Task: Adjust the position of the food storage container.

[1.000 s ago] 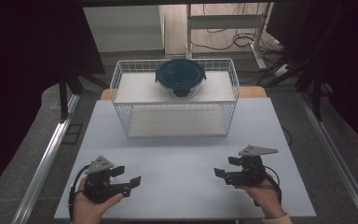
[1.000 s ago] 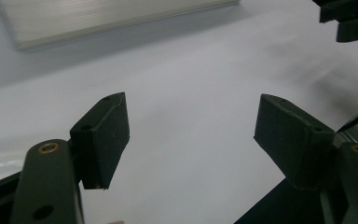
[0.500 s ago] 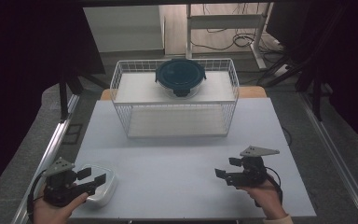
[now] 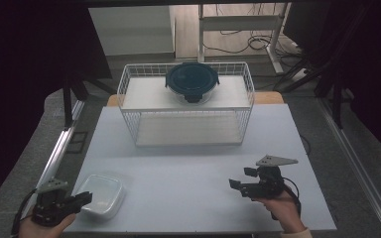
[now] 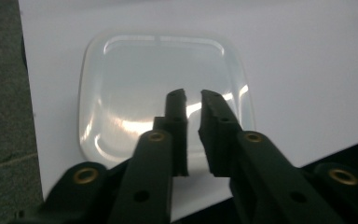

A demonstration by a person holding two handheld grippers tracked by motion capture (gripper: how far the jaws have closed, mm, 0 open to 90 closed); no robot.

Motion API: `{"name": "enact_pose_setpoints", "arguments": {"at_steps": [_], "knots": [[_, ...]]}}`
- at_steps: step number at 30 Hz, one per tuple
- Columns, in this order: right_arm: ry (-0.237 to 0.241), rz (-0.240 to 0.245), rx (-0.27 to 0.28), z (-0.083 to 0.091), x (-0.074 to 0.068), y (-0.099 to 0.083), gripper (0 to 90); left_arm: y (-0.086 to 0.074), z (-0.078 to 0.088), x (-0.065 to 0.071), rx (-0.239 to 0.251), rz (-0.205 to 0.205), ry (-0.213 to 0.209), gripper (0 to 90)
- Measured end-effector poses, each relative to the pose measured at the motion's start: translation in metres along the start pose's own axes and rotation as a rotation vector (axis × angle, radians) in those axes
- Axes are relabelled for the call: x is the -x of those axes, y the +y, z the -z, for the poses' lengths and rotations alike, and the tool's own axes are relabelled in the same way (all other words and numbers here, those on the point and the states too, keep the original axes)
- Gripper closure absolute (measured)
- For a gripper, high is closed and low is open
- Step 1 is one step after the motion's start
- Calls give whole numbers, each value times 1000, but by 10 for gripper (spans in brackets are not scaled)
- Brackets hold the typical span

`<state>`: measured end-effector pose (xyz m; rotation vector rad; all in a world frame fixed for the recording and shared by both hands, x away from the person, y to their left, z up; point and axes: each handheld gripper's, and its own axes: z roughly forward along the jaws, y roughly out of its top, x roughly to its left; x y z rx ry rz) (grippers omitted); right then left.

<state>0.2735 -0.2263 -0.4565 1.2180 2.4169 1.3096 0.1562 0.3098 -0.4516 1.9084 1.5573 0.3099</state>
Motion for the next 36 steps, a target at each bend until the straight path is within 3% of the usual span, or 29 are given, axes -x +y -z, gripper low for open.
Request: {"name": "enact_pose_setpoints", "arguments": {"at_steps": [8, 15, 26, 36], "knots": [[-6, -1, -12, -4, 0, -1, 226, -26, 3, -17, -61, 41, 26, 890], [-9, 1, -12, -3, 2, -2, 226, -42, -13, -24, -142, 61, 27, 899], [-17, -6, -15, -4, 2, -3, 226, -30, -34, -31, -139, 78, -6, 899], [-19, -6, -20, -4, 4, -3, 225, -5, -56, -25, -126, 51, -40, 899]]}}
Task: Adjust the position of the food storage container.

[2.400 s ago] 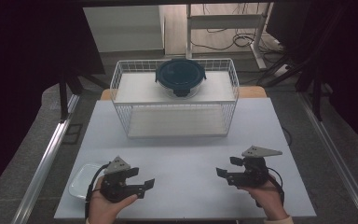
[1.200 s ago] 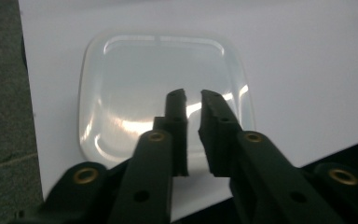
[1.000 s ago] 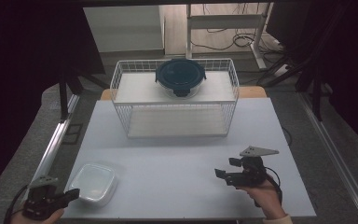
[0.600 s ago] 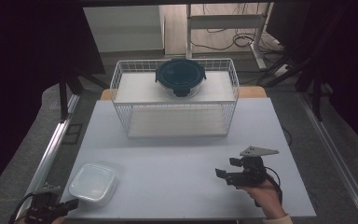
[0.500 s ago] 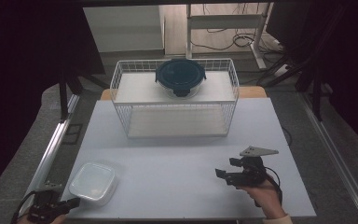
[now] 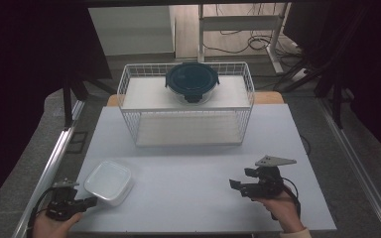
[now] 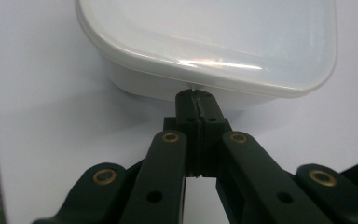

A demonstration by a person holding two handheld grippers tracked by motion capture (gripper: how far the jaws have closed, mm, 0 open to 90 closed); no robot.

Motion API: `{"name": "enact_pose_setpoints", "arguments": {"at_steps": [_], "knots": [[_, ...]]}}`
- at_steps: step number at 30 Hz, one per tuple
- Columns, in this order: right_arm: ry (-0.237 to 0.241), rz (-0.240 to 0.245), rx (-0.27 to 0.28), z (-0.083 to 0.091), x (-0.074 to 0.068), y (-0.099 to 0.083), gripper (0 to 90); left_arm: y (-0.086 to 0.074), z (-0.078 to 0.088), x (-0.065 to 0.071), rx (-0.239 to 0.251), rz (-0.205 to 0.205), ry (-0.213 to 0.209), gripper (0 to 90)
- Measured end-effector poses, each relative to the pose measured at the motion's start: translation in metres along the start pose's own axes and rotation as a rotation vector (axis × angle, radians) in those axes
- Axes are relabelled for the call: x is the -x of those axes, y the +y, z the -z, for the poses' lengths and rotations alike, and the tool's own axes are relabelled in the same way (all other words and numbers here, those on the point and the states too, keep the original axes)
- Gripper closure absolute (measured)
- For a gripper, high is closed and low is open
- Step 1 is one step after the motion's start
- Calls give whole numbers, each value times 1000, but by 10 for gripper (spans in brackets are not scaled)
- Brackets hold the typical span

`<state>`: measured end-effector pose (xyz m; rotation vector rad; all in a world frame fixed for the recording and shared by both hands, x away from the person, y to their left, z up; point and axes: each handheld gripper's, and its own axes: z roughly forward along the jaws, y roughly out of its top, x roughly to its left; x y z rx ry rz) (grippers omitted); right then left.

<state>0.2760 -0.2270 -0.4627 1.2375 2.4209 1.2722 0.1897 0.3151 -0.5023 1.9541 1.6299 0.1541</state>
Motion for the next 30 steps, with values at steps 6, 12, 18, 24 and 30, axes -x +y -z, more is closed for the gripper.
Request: {"name": "enact_pose_setpoints", "arguments": {"at_steps": [6, 12, 18, 24, 30], "knots": [[0, -2, -3, -1, 0, 0, 225, 16, -11, 2, 11, -2, -15, 898], [-1, -1, -5, 0, 0, -1, 225, 20, -12, -4, 11, 6, -10, 897], [-5, 1, -5, 0, 0, -1, 225, 18, -7, -20, 23, 53, 18, 892], [-10, 9, -19, -3, -1, -1, 224, 28, -8, -30, 26, 79, 22, 893], [-11, 15, -23, -3, -3, -1, 223, 45, -12, -32, 19, 72, 29, 894]]}}
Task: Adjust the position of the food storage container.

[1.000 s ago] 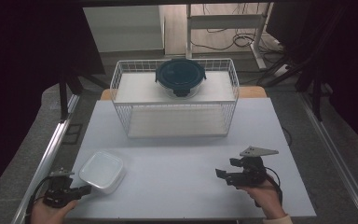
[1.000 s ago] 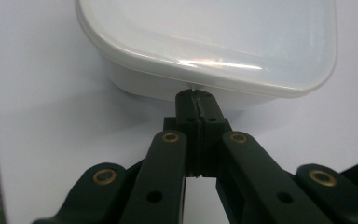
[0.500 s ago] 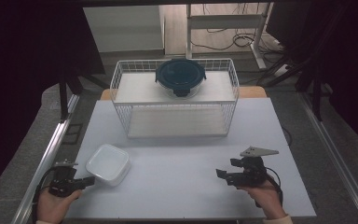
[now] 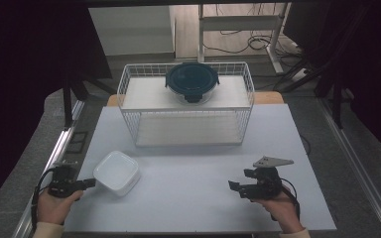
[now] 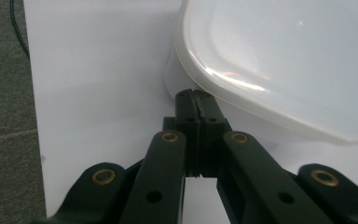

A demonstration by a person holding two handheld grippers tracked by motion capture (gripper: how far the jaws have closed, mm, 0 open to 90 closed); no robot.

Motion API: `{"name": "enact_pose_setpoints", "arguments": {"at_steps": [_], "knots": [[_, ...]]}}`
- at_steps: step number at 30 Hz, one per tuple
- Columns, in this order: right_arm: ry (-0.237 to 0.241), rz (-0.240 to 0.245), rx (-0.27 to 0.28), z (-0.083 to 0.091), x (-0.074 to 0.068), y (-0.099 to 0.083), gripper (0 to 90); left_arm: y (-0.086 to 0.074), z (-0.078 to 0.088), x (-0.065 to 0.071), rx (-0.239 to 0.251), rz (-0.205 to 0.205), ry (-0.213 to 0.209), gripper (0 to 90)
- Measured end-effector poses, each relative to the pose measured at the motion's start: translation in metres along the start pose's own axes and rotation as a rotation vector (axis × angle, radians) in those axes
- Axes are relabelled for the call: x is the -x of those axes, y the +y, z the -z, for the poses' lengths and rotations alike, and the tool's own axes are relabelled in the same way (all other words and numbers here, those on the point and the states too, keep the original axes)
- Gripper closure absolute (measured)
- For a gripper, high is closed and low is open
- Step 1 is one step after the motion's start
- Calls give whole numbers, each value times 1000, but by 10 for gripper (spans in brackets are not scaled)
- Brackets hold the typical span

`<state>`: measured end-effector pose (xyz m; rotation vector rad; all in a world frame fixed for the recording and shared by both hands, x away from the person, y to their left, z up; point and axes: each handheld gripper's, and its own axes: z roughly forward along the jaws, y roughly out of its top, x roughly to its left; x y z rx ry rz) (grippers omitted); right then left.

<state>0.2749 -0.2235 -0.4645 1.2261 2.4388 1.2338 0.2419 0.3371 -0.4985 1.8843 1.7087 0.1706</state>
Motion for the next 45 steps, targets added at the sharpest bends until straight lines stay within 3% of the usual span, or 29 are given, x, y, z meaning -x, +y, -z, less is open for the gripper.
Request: {"name": "enact_pose_setpoints", "arguments": {"at_steps": [10, 13, 20, 26, 34, 45], "knots": [[-8, -2, -5, 0, 4, -2, 223, 35, -22, 1, -17, -31, -22, 896], [-9, -4, -6, 0, 5, -2, 223, 44, -30, 4, -17, -38, -46, 896], [-14, -4, -6, 1, 7, -3, 223, 52, -40, 11, -19, -51, -67, 897], [-12, -3, -9, 0, 6, -3, 223, 55, -45, 16, -12, -51, -110, 897], [-13, -2, -10, 0, 6, -3, 223, 64, -58, 36, -13, -75, -152, 898], [-13, 0, -12, 0, 6, -3, 223, 73, -73, 65, -22, -127, -179, 899]]}}
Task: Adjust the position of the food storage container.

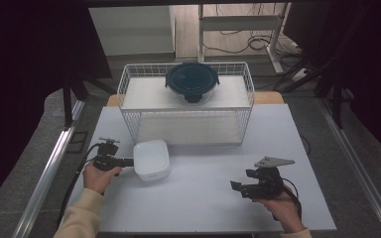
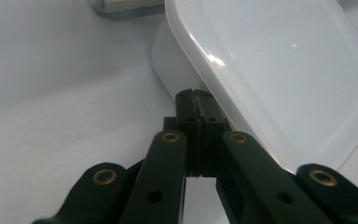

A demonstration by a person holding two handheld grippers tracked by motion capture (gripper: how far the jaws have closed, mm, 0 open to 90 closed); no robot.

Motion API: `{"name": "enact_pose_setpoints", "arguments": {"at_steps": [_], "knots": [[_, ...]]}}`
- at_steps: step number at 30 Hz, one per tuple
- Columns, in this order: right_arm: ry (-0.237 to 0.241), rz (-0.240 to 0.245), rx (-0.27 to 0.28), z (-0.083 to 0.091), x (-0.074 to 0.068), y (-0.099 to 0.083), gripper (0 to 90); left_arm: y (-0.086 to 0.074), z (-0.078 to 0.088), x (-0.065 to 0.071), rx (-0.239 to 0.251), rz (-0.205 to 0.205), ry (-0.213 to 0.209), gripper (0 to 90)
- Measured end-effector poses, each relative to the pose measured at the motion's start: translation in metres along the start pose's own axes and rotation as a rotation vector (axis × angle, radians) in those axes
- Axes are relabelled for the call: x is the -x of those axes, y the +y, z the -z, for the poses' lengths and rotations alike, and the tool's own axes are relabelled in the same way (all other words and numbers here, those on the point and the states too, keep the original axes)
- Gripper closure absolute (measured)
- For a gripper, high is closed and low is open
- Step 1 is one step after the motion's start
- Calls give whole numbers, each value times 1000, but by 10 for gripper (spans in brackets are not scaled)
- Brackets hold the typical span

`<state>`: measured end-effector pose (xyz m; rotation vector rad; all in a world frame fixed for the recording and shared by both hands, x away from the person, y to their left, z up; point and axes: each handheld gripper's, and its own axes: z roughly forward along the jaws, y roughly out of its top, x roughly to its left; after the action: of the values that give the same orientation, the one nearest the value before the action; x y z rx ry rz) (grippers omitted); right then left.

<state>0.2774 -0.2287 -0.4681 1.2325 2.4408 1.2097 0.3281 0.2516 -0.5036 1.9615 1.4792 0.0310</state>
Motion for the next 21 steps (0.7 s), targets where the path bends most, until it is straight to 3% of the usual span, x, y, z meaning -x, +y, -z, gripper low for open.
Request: {"name": "enact_pose_setpoints", "arguments": {"at_steps": [2, 9, 21], "knots": [[-1, 0, -1, 0, 0, 0, 223, 2, -3, 5, -3, -17, 11, 899], [-5, 0, -2, 0, 1, 0, 223, 11, -17, 25, -15, -44, -43, 899], [-8, -2, 0, 0, 1, 0, 224, 29, -41, 56, -21, -79, -76, 899]]}}
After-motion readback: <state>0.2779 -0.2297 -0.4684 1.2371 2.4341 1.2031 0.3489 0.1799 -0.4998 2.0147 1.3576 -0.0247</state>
